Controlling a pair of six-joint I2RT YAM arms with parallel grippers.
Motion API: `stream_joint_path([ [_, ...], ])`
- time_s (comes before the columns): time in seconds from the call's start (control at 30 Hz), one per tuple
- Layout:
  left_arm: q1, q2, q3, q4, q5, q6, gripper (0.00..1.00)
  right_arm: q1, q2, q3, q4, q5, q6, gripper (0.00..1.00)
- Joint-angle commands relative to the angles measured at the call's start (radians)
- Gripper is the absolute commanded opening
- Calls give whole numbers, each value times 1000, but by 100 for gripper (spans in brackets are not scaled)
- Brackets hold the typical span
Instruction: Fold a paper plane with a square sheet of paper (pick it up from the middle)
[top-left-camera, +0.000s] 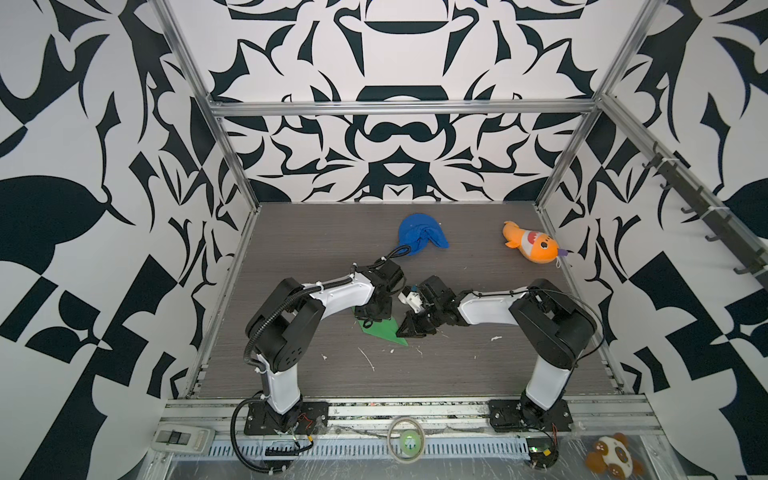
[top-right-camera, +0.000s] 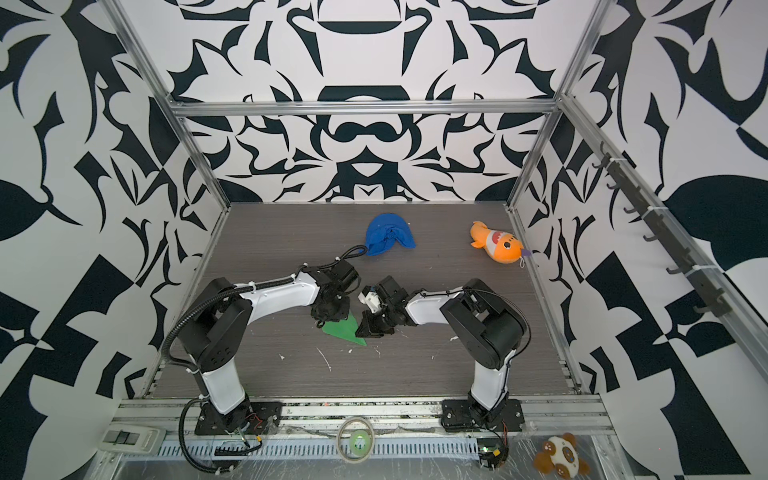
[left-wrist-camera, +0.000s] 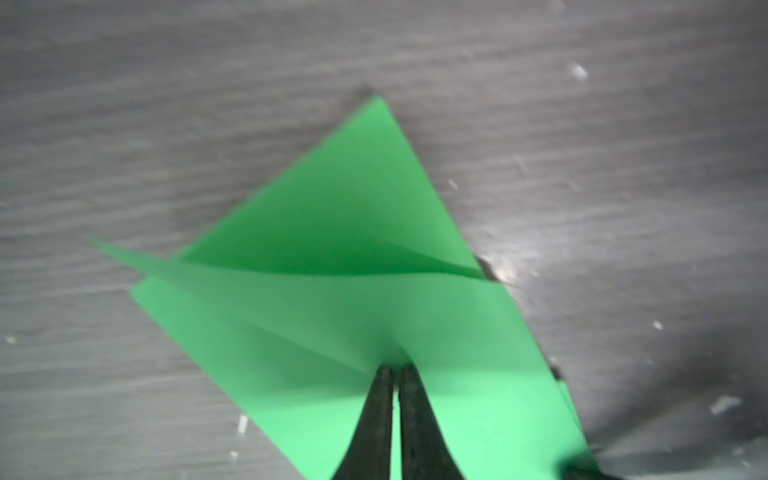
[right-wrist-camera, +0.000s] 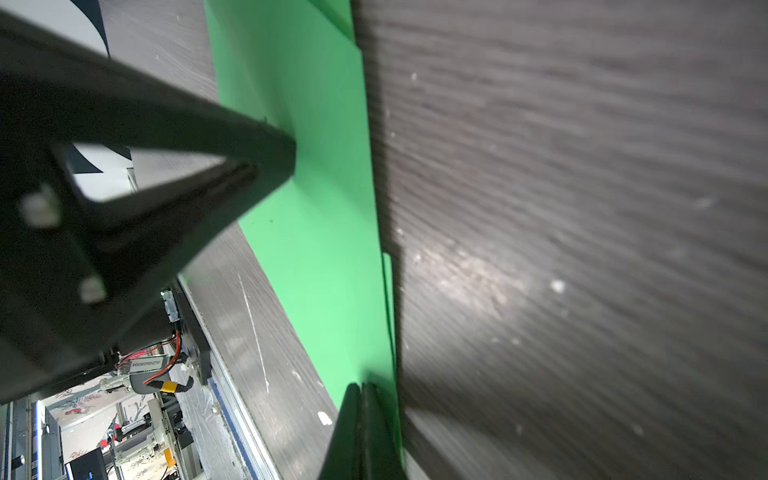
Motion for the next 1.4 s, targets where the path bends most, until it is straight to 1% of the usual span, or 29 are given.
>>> stream_joint_path([
  [0.0, 63, 39, -58, -24, -60, 33, 10, 3, 42, -37, -162, 137, -14, 0],
  [0.47, 224, 65, -75, -24, -104, 33, 10, 4, 42, -39, -163, 134, -15, 0],
  [0.73, 293, 43, -52, -46, -128, 35, 10, 3, 37, -44, -162, 137, -16, 0],
  [0.8, 294, 9, -38, -63, -132, 35, 10, 3, 35, -42, -162, 136, -17, 0],
  [0.9, 285, -99, -32, -86, -102, 36, 13, 3, 32, -36, -163, 137, -18, 0],
  [1.03, 228, -258, -76, -35, 1, 18, 18, 3, 29, -21, -160, 137, -25, 0],
  [1.13, 178, -337, -139, 59, 93, -45, 19, 3, 27, -14, -159, 131, -33, 0],
  [1.2, 149, -364, -185, 135, 147, -81, 19, 3, 25, -13, -160, 129, -35, 0],
  [1.37, 109, -352, -266, 259, 194, -154, 17, 3, 24, -15, -158, 129, -35, 0],
])
